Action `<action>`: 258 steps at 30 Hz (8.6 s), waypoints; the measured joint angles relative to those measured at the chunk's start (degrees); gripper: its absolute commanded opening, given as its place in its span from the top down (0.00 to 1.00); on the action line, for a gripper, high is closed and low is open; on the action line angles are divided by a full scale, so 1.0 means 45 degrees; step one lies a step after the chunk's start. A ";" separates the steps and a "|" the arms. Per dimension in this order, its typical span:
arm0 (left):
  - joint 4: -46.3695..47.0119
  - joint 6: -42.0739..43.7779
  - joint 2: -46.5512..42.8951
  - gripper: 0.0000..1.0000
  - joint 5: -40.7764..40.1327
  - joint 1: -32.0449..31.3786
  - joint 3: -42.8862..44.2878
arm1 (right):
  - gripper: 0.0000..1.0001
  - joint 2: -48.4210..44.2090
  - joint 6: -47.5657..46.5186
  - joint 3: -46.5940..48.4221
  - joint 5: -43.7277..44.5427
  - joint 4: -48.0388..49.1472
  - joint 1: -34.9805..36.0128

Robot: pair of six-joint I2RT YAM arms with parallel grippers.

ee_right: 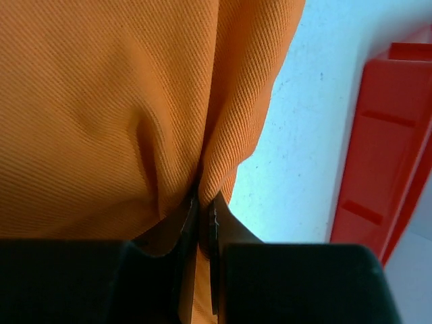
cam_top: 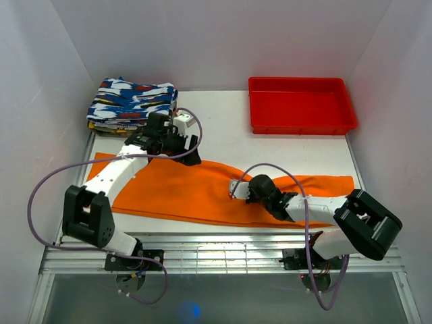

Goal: Fold and stack the trousers
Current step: Fold the trousers

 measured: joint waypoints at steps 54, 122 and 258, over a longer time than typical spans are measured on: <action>0.3288 -0.5367 0.9539 1.00 0.5013 -0.4177 0.5212 | 0.38 0.7480 -0.6465 -0.4784 0.6766 1.7777 0.4245; -0.3458 0.2793 0.3813 0.33 -0.0253 0.0981 -0.0782 | 0.32 0.0141 0.0126 0.4163 -0.4226 -1.2400 -1.1385; -0.8563 0.6363 0.5338 0.38 0.0321 1.4178 0.6246 | 0.46 0.2103 -0.1787 1.1336 -0.6523 -1.6383 -1.0763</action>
